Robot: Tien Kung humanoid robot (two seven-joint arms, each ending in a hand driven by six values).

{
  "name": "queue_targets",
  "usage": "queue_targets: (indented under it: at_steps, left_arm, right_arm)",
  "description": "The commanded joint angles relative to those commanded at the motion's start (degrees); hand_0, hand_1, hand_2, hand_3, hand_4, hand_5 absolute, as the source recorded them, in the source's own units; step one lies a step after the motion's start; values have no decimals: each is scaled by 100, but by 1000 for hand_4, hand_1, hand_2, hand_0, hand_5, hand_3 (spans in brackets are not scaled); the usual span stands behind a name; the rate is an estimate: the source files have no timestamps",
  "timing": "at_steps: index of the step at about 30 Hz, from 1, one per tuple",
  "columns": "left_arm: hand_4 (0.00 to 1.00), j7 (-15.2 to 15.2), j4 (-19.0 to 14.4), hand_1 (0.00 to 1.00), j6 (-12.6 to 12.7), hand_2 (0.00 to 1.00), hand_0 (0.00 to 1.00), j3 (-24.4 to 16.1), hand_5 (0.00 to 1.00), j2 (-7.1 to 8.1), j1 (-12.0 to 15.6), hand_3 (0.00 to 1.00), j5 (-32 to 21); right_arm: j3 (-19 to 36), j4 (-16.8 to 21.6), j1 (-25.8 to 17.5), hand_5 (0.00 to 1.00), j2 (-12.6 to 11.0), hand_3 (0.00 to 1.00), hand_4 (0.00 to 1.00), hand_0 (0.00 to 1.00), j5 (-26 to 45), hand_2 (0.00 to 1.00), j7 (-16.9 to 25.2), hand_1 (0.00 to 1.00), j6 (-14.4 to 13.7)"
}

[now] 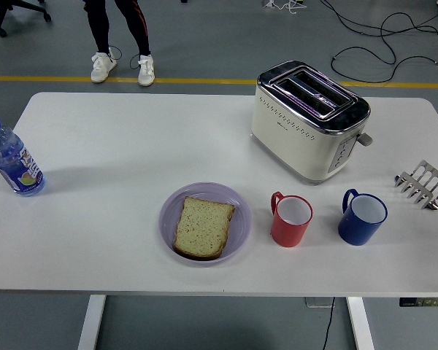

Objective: Pick up the cup,pour liquid into bread,place the cup on the desk

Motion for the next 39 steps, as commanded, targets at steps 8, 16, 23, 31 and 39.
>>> queue_targets:
  at_steps: [8, 16, 23, 31, 39]
  left_arm:
    - [324, 2, 0, 693, -19, 709, 659, 22, 866, 0, -2, 594, 25]
    - [323, 3, 0, 694, -21, 709, 659, 36, 868, 0, -8, 594, 3]
    - [323, -4, 0, 694, 14, 709, 659, 22, 868, 0, -25, 594, -72]
    - [323, 9, 0, 694, 17, 708, 659, -62, 868, 0, -17, 594, -15]
    - [323, 9, 0, 692, 26, 708, 658, -21, 868, 0, -44, 594, -37]
  right_arm:
    - [27, 4, -15, 146, 9, 609, 507, 671, -22, 660, -4, 621, -3]
    - [-91, 193, -17, 95, -14, 632, 621, 672, -798, 672, 66, 629, -268]
    - [-812, 124, -67, 100, -113, 823, 832, 733, -2473, 789, 719, 722, -1336]
    - [-1391, -39, -289, 89, -78, 947, 946, 861, -4410, 916, 966, 819, -2058]
    - [-2087, 266, -580, 93, -14, 998, 978, 930, -6347, 951, 1310, 863, -2301]
